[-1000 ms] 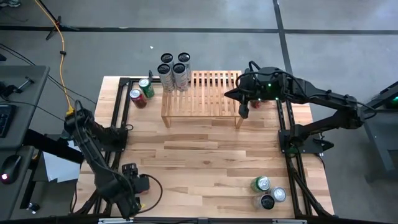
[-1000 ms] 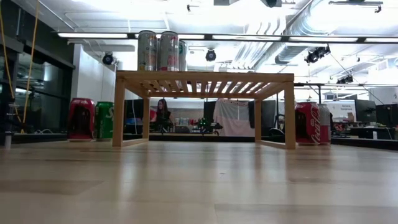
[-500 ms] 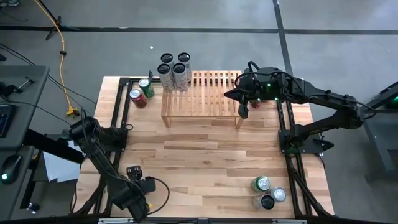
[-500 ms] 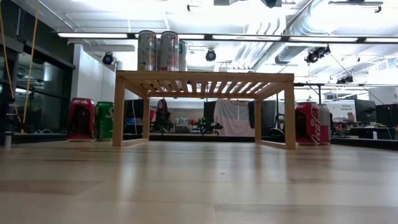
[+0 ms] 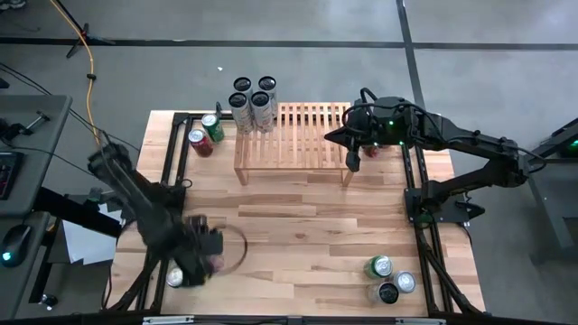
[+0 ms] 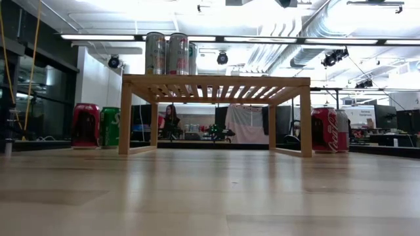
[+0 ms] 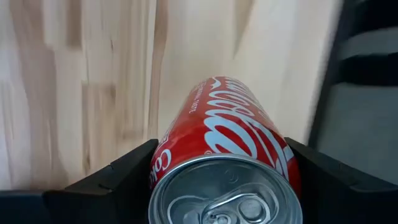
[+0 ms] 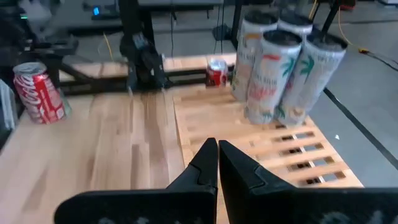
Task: Place canned beverage on shelf
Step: Put the bottom red soda can on the shelf
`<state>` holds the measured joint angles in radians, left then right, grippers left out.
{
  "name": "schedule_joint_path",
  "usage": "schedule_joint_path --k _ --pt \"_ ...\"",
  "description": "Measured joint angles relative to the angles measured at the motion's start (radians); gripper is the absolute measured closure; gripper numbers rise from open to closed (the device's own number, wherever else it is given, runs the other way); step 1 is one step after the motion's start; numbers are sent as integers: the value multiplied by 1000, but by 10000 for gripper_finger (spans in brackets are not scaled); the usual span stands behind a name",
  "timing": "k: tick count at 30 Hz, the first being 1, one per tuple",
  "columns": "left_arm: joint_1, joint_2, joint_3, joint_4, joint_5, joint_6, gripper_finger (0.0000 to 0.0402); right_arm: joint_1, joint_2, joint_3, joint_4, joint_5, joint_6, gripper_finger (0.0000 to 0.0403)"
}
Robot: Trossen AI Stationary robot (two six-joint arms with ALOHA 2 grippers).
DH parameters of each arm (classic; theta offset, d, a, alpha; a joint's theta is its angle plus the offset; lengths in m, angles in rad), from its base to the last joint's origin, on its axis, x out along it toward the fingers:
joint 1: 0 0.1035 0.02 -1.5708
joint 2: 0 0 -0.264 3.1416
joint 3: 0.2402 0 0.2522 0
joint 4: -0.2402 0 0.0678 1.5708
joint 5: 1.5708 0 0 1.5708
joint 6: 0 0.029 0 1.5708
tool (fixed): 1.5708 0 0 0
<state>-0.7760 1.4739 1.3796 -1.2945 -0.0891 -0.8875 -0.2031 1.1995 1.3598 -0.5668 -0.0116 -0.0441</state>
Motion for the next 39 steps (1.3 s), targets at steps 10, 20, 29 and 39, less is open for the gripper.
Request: schedule_joint_path --k 10,20,29,39 --pt "338 -193 244 4 -81 460 119 1 5 0 218 -113 211 328" --pt "540 -45 462 17 -332 1269 119 8 135 0 389 -514 624 109" --pt "564 24 509 179 -434 1692 119 -55 242 0 483 -724 694 61" --pt "561 25 510 218 -357 1797 119 -207 250 0 438 -779 623 61"
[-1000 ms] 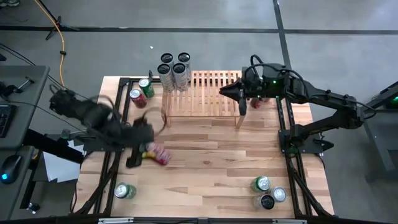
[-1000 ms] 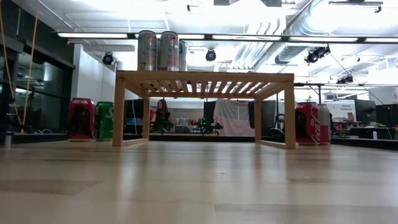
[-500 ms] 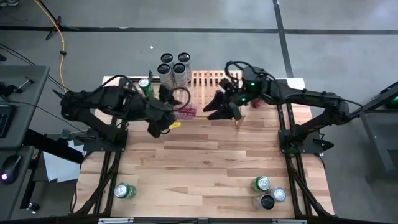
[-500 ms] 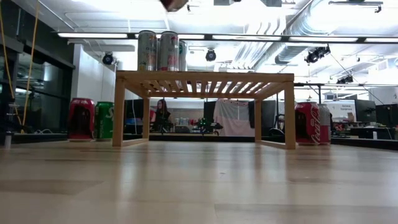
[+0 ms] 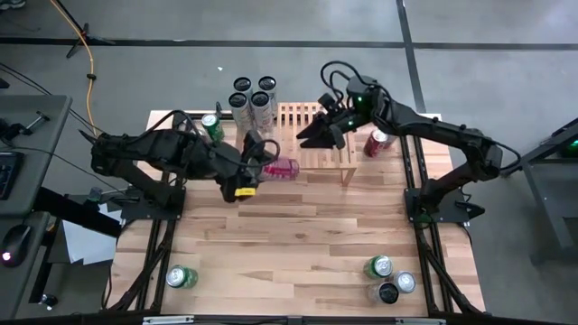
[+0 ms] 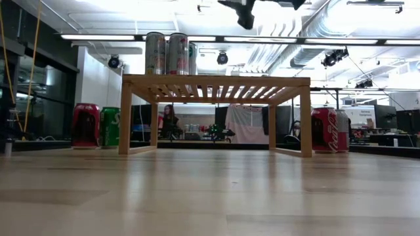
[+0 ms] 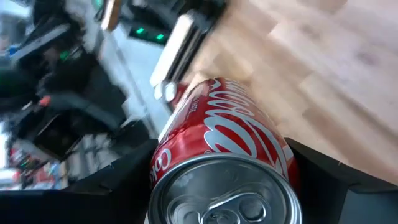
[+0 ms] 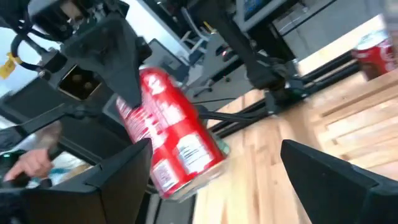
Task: Place canned beverage on shelf
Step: Put the bottom red soda can on the shelf
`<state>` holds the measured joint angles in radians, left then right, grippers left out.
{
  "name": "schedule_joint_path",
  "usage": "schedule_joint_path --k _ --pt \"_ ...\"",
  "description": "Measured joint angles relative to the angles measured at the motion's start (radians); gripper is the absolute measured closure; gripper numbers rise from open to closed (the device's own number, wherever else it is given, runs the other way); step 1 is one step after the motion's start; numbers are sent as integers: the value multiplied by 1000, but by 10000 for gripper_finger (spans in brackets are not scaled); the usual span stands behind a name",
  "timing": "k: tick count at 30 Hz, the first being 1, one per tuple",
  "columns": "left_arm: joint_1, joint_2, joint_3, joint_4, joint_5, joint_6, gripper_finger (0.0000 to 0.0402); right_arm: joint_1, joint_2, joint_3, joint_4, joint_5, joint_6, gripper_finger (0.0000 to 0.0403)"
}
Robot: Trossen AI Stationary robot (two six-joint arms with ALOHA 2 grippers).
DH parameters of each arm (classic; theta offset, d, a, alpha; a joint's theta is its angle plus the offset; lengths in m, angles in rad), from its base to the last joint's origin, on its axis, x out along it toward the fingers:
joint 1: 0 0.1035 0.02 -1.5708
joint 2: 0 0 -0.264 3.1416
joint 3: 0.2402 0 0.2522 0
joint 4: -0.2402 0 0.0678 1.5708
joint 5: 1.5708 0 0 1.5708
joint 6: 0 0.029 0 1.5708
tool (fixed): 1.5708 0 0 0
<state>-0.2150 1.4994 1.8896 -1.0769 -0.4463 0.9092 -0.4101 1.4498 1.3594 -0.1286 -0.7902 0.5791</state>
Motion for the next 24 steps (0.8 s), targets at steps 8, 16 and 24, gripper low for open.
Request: schedule_joint_path --k 8,16,24 --pt "17 20 0 41 23 10 119 -2 11 1 -15 -69 -19 61" --pt "65 98 0 109 109 14 119 84 69 1 -17 -139 -17 61" --pt "74 127 0 137 166 57 119 140 74 1 -63 -185 -63 61"
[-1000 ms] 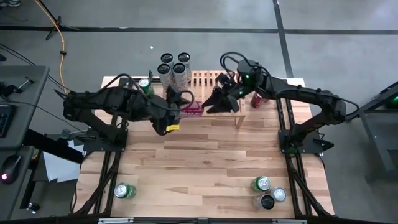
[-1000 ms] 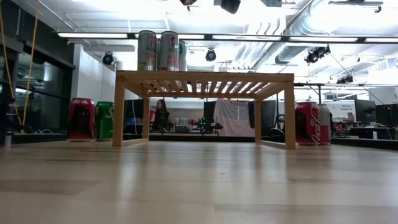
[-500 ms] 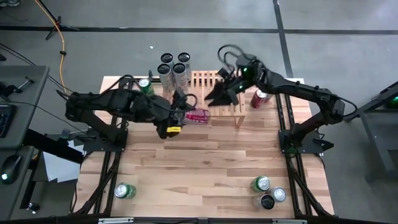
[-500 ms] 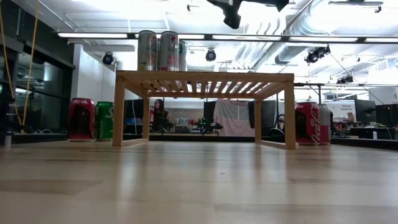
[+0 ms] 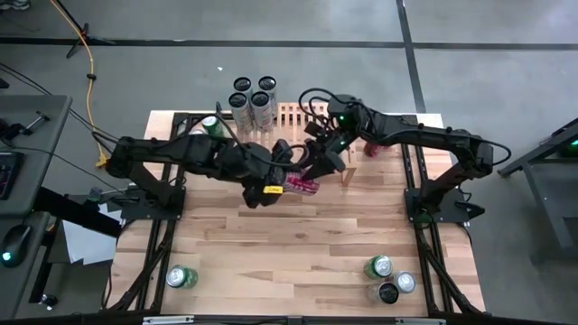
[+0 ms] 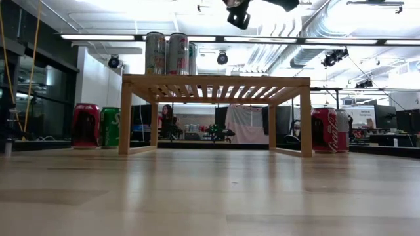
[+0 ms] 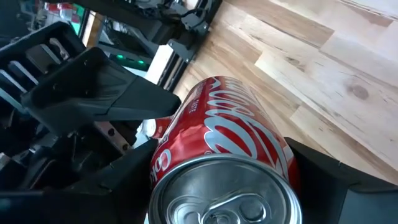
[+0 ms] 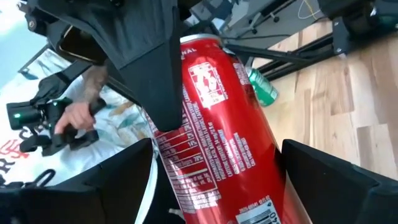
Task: Place canned beverage on shelf
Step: Put the bottom red soda can on the shelf
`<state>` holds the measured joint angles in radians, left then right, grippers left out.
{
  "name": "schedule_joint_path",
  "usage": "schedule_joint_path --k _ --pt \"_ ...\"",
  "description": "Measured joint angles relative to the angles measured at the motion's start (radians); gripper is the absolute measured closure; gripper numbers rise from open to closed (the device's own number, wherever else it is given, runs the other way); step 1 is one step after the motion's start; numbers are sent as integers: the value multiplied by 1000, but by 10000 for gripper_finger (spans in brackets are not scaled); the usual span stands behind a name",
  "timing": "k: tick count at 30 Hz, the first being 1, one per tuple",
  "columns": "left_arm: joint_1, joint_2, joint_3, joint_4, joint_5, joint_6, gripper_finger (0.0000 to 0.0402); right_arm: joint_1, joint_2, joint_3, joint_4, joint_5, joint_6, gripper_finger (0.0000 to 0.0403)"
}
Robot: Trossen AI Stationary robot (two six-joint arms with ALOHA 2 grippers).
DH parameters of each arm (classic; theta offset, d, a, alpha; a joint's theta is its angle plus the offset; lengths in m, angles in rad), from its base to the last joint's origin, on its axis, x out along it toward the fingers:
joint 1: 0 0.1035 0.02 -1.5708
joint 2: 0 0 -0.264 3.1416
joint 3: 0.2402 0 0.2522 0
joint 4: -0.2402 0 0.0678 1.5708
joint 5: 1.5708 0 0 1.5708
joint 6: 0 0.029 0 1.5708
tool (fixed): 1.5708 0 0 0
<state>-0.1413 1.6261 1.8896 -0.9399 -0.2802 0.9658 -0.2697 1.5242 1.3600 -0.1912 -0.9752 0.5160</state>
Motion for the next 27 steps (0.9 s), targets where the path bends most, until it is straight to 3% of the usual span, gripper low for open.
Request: schedule_joint_path --k 12,18,27 --pt "-1 -5 0 23 -12 65 119 22 -3 1 -7 -70 38 61" --pt "9 -8 0 8 -27 28 119 29 -12 1 -16 73 -22 61" --pt "8 -9 0 3 -65 -3 119 4 -13 1 -13 99 -42 61"
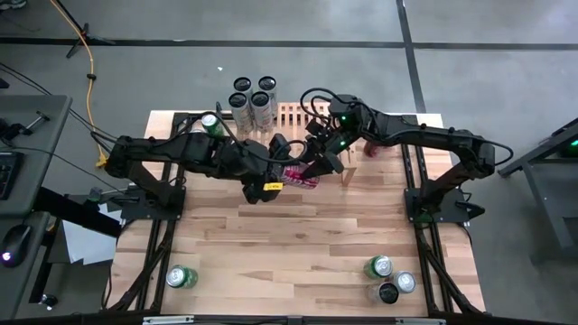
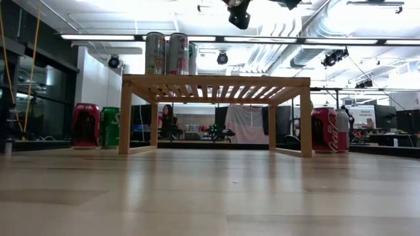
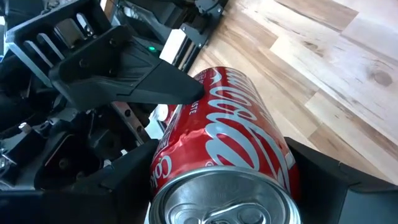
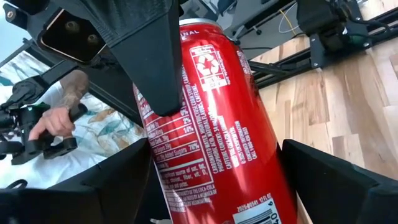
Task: Place canned beverage on shelf
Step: Put the bottom red soda can on the shelf
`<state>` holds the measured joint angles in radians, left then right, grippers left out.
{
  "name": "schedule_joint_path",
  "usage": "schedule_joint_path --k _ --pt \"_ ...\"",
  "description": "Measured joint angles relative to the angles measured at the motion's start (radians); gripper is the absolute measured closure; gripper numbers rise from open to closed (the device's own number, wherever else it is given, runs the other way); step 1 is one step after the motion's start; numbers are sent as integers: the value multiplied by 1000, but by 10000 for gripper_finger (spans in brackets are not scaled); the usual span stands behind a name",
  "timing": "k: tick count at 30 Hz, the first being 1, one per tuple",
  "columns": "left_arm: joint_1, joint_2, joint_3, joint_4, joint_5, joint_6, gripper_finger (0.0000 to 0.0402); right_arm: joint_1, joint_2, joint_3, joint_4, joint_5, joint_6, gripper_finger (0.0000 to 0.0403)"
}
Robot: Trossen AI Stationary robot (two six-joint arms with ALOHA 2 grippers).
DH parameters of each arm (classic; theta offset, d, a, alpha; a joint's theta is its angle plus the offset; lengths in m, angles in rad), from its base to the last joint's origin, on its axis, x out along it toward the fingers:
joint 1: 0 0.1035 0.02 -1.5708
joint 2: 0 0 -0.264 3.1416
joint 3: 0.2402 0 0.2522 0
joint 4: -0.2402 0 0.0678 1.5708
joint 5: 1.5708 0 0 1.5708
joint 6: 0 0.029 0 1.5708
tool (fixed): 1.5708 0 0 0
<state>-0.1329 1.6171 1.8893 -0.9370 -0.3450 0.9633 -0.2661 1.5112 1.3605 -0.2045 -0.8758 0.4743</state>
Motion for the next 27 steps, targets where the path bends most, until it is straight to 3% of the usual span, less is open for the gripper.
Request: schedule_joint_path --k 8,12,19,23,27 --pt "0 0 0 1 9 0 119 4 1 0 4 6 18 61" --pt "-2 2 0 19 19 2 119 3 6 -1 27 -68 24 60" --pt "-2 3 0 25 25 3 119 8 6 -1 36 -94 50 9" --pt "-3 4 0 37 43 6 119 9 6 -1 37 -163 77 13" --pt "-3 4 0 33 44 38 119 5 6 -1 34 -151 115 14"
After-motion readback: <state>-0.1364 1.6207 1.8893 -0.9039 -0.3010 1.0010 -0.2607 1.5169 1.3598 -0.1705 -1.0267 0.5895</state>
